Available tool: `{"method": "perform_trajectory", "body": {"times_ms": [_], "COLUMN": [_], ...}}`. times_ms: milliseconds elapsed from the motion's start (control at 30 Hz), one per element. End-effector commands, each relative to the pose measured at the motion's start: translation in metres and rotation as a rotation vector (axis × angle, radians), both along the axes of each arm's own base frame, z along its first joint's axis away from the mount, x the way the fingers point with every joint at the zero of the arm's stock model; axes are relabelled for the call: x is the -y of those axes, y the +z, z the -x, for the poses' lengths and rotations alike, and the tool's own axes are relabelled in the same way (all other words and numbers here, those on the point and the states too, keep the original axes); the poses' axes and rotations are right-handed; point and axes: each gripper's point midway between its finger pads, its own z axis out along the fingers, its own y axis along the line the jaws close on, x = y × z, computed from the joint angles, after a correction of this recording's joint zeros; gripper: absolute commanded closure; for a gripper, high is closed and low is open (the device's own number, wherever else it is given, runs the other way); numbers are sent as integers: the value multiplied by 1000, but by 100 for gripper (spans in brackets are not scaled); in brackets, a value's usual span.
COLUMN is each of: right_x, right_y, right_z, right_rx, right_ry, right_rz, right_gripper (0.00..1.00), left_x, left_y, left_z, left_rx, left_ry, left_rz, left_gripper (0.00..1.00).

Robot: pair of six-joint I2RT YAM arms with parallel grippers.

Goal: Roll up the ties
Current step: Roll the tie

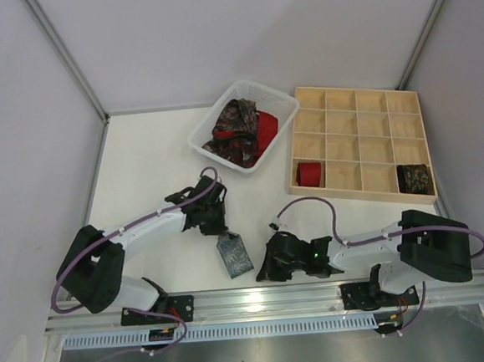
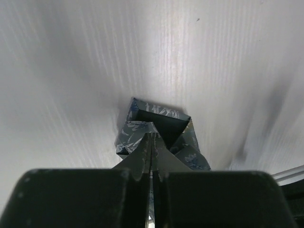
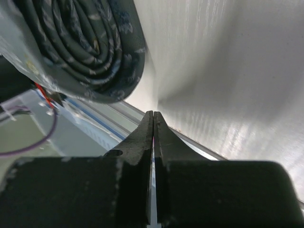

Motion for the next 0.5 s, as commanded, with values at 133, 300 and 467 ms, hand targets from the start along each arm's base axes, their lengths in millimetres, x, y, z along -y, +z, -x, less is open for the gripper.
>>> {"method": "perform_trajectory", "body": {"times_ms": [133,300,467], "right_x": [-38,-40,-34], "right_y": [4,-3,0], "right_z": [-7,-12,-40], "right_rx": [-160,-234,-224], "right_ry": [-163,-252,-315], "right_rz": [-190,-219,-249], "right_gripper": [100,100,100], "left_x": [-10,-22,-60], "left_y": [-8,-14,6], "left_z": [2,10,12], "left_rx": [31,29,104], "left_ry": [29,66,211], "left_rz": [0,-25,-125], "left_gripper": [100,100,100]}}
